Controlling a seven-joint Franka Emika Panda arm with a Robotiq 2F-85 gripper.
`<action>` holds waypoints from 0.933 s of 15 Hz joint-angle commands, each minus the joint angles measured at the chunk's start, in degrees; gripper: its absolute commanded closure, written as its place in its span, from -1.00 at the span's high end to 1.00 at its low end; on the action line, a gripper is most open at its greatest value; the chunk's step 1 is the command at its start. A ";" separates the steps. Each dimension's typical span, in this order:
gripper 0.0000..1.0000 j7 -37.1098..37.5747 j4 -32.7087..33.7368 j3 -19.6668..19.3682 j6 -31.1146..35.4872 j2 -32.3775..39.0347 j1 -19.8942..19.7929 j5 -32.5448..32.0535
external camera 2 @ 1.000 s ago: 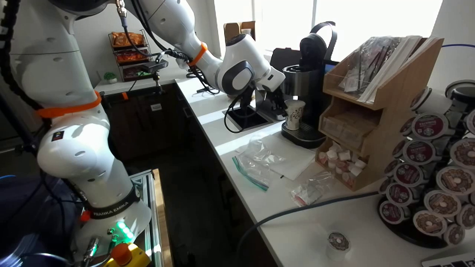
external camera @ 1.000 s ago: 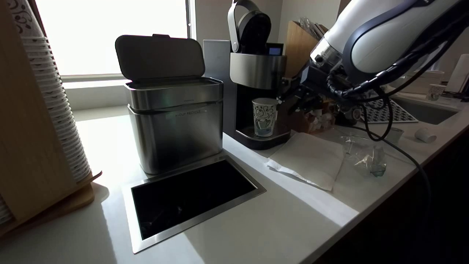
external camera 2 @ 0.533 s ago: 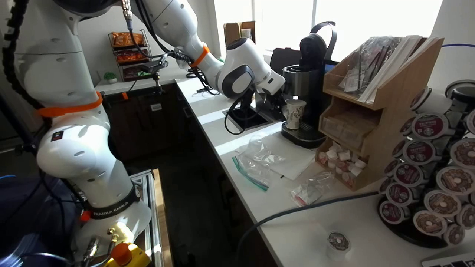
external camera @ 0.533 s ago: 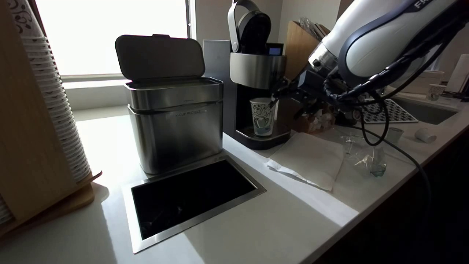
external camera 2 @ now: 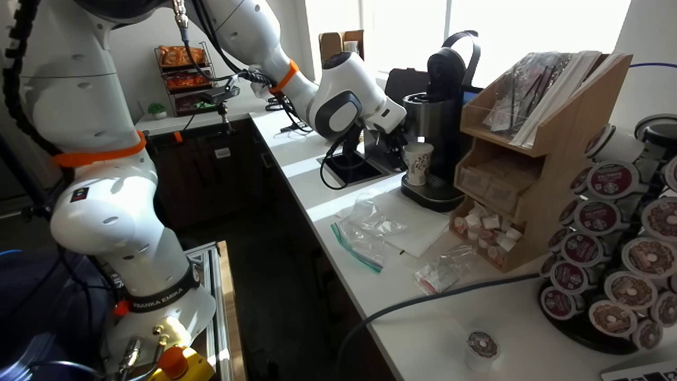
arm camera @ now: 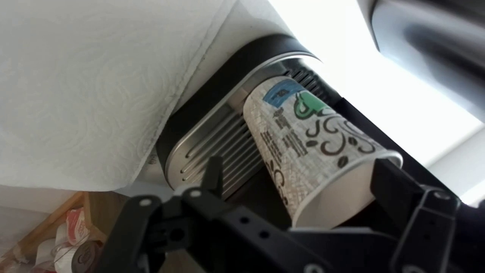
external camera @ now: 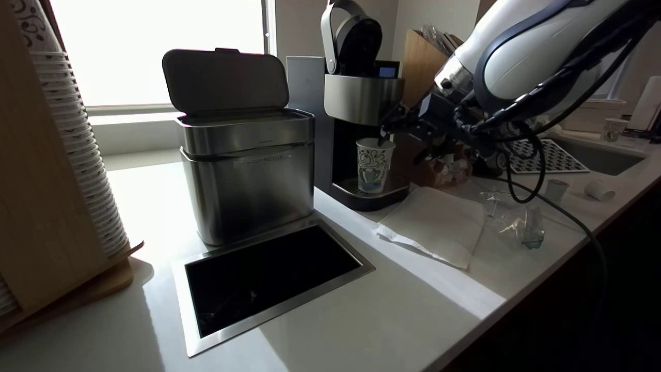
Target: Remove the cup from the coffeemaker
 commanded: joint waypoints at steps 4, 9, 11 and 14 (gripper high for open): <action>1.00 -4.21 0.33 0.27 2.64 0.86 1.34 9.97; 1.00 -7.57 -0.26 1.01 6.23 1.69 1.36 15.02; 1.00 -8.87 -1.08 0.17 7.68 1.84 1.85 15.63; 1.00 -7.37 -3.09 -0.82 11.93 1.89 1.73 11.80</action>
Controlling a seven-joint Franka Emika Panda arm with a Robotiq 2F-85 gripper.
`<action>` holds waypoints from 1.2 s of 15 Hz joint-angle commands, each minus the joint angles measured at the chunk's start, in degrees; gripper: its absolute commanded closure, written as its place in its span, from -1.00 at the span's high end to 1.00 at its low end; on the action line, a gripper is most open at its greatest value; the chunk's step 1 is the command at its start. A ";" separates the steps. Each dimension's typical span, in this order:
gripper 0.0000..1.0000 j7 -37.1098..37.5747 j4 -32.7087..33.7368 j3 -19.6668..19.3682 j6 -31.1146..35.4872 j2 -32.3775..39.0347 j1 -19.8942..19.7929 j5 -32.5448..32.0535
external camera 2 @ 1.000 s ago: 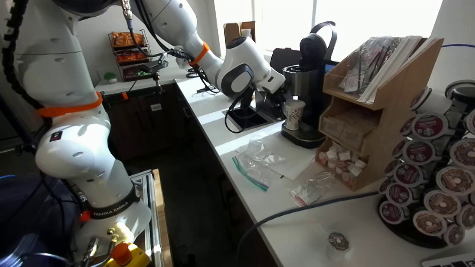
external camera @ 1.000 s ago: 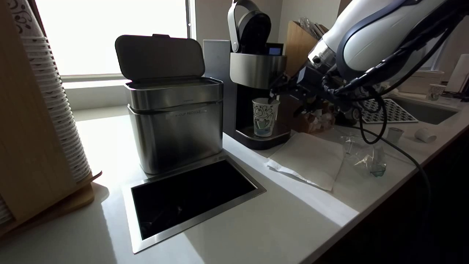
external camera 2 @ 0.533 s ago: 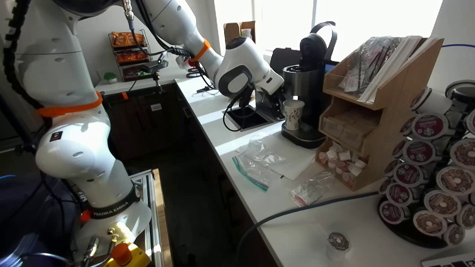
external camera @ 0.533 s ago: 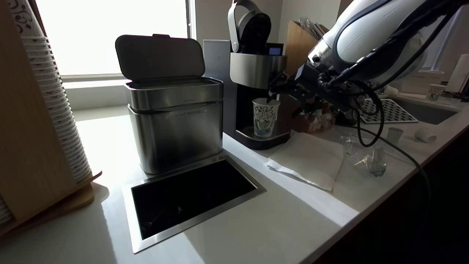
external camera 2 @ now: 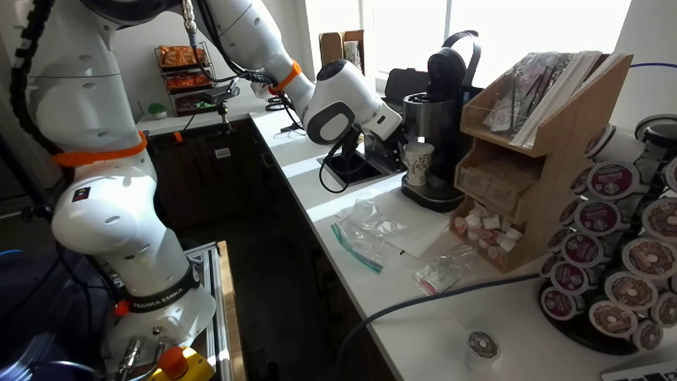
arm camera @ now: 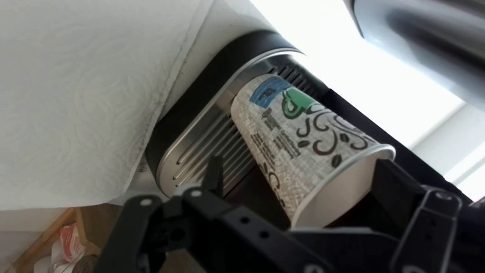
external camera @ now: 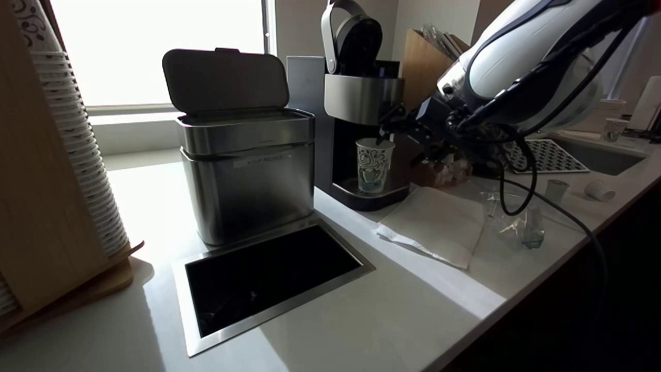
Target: Remove the cup from the coffeemaker
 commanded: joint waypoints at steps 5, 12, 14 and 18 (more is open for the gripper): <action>1.00 -6.21 -2.98 -3.22 10.43 1.81 0.99 3.24; 0.94 -6.68 -2.47 -3.29 9.84 2.27 1.12 4.20; 1.00 -6.74 -2.47 -3.29 9.78 2.20 1.15 4.25; 0.58 -6.75 -2.24 -3.16 9.26 2.24 1.18 4.20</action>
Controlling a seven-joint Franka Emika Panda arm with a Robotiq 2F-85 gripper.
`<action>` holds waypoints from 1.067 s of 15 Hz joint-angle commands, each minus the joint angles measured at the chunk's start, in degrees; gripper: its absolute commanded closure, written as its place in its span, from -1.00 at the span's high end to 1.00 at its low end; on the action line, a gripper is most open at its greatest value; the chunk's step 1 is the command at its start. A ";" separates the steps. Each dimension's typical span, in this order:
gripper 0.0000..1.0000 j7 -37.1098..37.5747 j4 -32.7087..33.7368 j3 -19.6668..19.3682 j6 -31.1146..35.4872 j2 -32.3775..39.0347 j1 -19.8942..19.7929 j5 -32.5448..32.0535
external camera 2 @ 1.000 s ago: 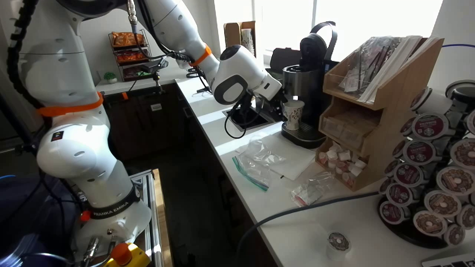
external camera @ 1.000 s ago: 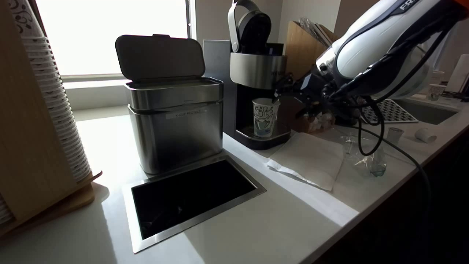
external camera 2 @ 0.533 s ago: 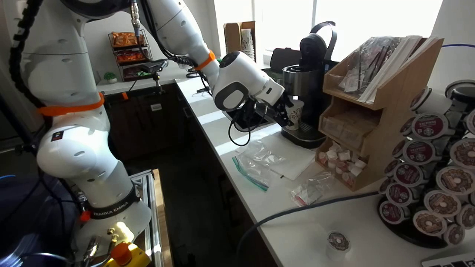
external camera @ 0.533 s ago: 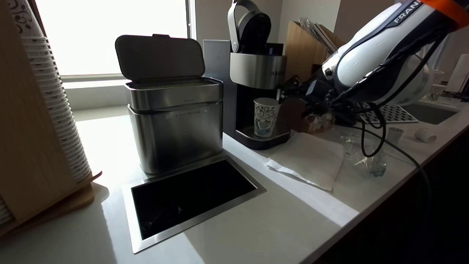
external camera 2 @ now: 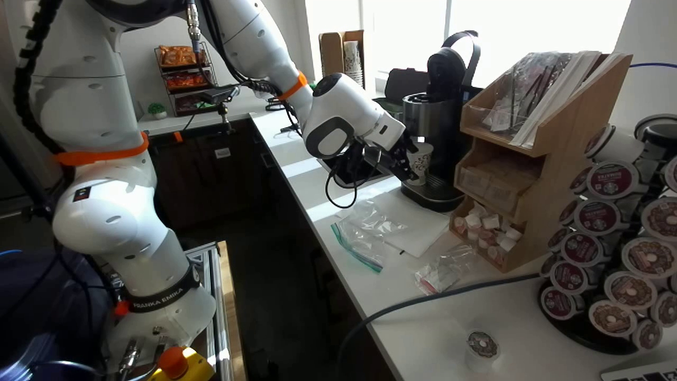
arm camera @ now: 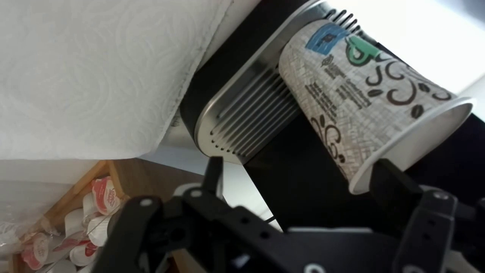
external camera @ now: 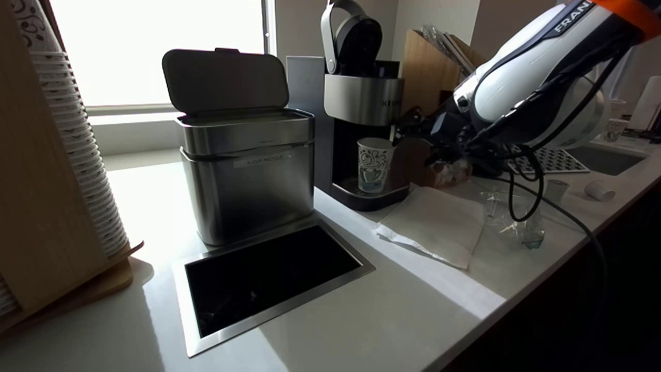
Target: Remove the cup from the coffeemaker
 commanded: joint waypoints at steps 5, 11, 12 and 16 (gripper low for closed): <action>-0.01 0.15 0.26 0.09 0.25 0.73 0.43 0.28; 0.74 0.40 0.61 0.48 -0.22 1.25 0.13 0.06; 0.77 0.47 0.70 0.64 -0.31 1.34 0.01 -0.05; -0.08 0.74 1.35 1.46 -0.89 1.99 -0.45 -0.48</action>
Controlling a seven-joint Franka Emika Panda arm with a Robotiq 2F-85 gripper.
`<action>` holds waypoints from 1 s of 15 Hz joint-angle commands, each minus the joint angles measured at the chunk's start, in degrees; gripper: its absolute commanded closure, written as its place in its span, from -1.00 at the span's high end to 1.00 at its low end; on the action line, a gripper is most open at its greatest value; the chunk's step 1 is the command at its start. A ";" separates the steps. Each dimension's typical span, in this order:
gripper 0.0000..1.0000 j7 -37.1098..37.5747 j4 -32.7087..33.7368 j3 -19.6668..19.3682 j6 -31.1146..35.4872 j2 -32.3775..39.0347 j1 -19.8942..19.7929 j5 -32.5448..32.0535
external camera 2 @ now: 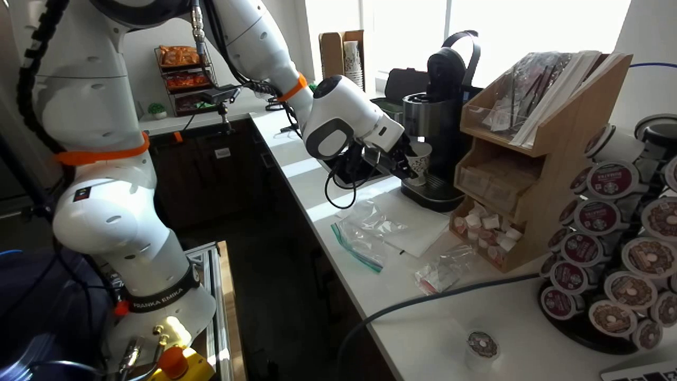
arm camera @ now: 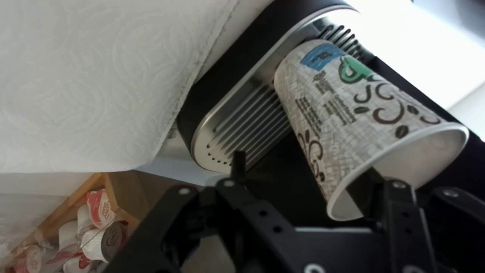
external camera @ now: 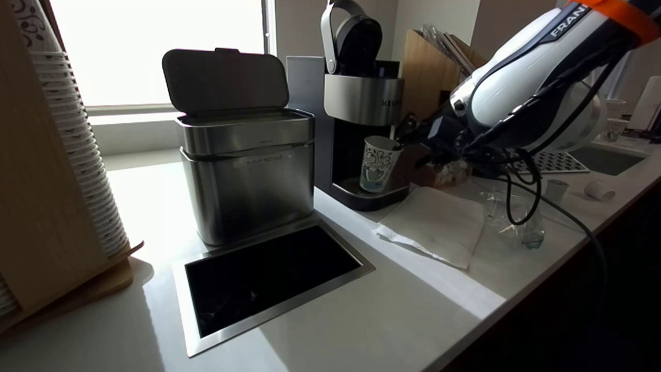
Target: Remove the cup from the coffeemaker
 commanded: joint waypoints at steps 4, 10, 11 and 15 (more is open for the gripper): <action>-0.32 0.84 2.45 1.61 -1.37 2.31 -1.04 -0.63; -1.00 1.44 4.87 3.93 -1.83 4.38 -3.00 -0.95; -1.00 1.39 5.06 4.23 -1.74 4.53 -3.28 -0.82; -0.99 1.25 5.02 5.41 -2.47 4.03 -4.86 -0.61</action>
